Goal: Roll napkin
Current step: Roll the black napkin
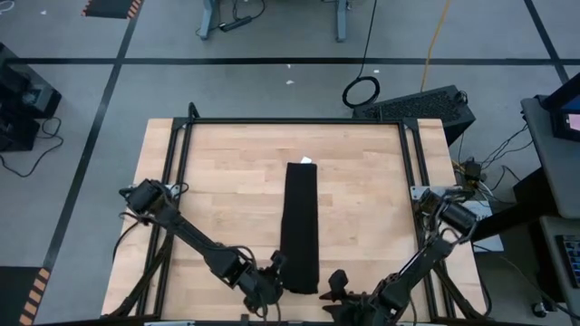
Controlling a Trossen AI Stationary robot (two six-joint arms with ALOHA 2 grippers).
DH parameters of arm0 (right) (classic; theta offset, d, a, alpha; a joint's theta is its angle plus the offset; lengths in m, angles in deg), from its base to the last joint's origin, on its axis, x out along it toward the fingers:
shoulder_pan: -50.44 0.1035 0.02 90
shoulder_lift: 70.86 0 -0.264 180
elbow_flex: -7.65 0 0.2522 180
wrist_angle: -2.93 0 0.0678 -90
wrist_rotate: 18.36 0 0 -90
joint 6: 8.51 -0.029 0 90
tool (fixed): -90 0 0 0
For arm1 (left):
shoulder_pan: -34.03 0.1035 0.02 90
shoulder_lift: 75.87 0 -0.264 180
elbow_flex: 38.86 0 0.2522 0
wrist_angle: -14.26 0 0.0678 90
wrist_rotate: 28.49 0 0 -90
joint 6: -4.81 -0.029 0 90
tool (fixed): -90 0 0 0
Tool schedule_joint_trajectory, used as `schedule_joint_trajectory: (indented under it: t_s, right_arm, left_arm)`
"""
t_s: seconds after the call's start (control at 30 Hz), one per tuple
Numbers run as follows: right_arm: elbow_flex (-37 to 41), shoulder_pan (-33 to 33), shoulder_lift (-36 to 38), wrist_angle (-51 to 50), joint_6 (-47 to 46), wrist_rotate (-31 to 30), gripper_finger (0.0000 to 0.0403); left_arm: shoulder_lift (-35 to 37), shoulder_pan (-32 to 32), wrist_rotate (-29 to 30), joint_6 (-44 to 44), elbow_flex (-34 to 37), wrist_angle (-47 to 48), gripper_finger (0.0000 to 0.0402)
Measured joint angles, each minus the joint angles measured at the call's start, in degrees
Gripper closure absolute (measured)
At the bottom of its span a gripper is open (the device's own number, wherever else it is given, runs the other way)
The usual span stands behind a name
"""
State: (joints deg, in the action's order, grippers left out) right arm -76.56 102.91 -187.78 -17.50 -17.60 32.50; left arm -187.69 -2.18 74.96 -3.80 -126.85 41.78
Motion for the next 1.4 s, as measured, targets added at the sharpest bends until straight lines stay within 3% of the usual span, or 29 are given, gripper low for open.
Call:
schedule_joint_trajectory:
  t_s: [0.17, 0.33, 0.5, 0.67, 0.9, 1.17, 1.4]
  right_arm:
    - [0.0, 0.0, -4.6, 6.3, 4.8, -1.9, 0.0198]
    - [-0.1, -0.1, -6.9, 8.5, 2.2, -8.7, 0.0136]
    - [-0.1, -0.8, -7.0, 8.7, 1.9, -10.6, 0.0122]
    - [-0.1, -3.0, -6.9, 8.6, 1.8, -9.0, 0.0145]
    - [-0.2, -7.2, -6.6, 5.6, -5.0, 0.7, 0.0196]
    - [-0.2, -8.1, -6.7, 2.8, -8.2, 2.0, 0.0249]
    - [-0.1, -8.4, -6.8, 2.4, -14.3, 3.8, 0.0335]
  left_arm:
    - [0.9, 1.0, -1.5, 3.7, -0.1, 3.7, 0.0395]
    - [1.0, 2.5, -3.0, 5.3, 0.0, 5.7, 0.0395]
    - [1.0, 3.4, -4.3, 5.3, 0.0, 5.4, 0.0395]
    - [1.0, 3.5, -5.3, 5.7, 0.0, 5.3, 0.0395]
    - [1.0, 3.5, -5.4, 9.4, 0.0, 5.9, 0.0395]
    - [1.0, 3.5, -5.4, 9.9, 0.0, 6.1, 0.0395]
    - [0.8, 3.5, -5.3, 9.8, 0.8, 0.9, 0.0395]
